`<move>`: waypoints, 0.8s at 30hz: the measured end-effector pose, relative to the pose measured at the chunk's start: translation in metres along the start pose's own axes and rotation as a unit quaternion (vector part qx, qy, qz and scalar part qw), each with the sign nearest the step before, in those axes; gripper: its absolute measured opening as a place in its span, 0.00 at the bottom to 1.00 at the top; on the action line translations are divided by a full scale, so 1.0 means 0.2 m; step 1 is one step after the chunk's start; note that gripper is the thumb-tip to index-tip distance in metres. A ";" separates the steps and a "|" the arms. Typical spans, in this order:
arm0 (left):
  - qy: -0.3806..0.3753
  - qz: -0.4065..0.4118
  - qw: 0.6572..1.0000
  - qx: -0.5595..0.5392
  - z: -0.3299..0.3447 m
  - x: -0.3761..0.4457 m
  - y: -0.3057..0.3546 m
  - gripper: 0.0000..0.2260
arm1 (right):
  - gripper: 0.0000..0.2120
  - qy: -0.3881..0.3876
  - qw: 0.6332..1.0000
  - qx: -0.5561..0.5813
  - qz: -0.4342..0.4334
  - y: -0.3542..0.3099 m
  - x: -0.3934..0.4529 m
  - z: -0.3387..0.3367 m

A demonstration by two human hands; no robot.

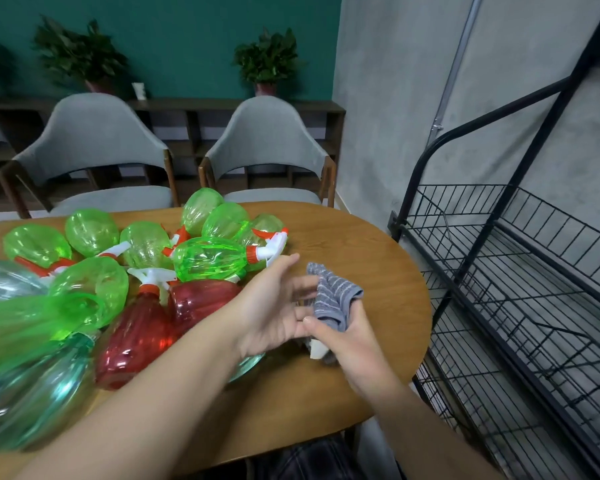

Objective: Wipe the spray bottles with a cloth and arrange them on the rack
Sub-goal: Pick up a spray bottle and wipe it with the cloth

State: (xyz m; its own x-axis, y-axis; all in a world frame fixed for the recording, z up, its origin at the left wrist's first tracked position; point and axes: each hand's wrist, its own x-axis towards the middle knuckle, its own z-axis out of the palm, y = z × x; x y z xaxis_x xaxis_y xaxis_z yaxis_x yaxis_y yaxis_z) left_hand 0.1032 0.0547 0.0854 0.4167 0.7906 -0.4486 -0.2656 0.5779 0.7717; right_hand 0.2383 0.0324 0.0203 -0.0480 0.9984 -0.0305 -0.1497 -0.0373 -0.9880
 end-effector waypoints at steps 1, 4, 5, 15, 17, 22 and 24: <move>0.007 0.006 1.000 0.013 -0.02 -0.02 0.00 0.26 | 0.21 0.011 0.999 0.036 0.026 0.00 0.00 0.02; 0.077 0.099 0.978 0.164 -0.09 -0.05 0.01 0.18 | 0.11 0.048 0.960 0.238 0.139 0.00 0.02 0.05; 0.112 0.146 0.947 0.263 -0.13 -0.07 0.01 0.16 | 0.12 0.051 0.936 0.301 0.177 -0.01 0.02 0.05; 0.220 0.033 0.519 0.825 -0.35 -0.20 -0.09 0.40 | 0.10 0.129 0.893 0.377 0.210 -0.02 0.06 -0.02; 0.227 0.027 0.493 0.840 -0.35 -0.20 -0.11 0.42 | 0.04 0.152 0.904 0.320 0.240 -0.02 0.07 -0.03; 0.232 0.058 0.455 0.857 -0.35 -0.20 -0.15 0.43 | 0.05 0.182 0.895 0.322 0.248 -0.02 0.07 -0.05; 0.238 0.082 0.453 0.855 -0.35 -0.20 -0.18 0.41 | 0.06 0.204 0.893 0.321 0.242 -0.01 0.07 -0.07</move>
State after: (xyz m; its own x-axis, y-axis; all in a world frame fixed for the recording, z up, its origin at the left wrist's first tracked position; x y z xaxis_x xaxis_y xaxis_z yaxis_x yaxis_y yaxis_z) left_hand 0.0355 0.0167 0.0445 0.1709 0.9838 -0.0537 0.9728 -0.1771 -0.1490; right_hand 0.2512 0.0477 0.0197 0.0834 0.7867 -0.6117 -0.7506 -0.3541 -0.5579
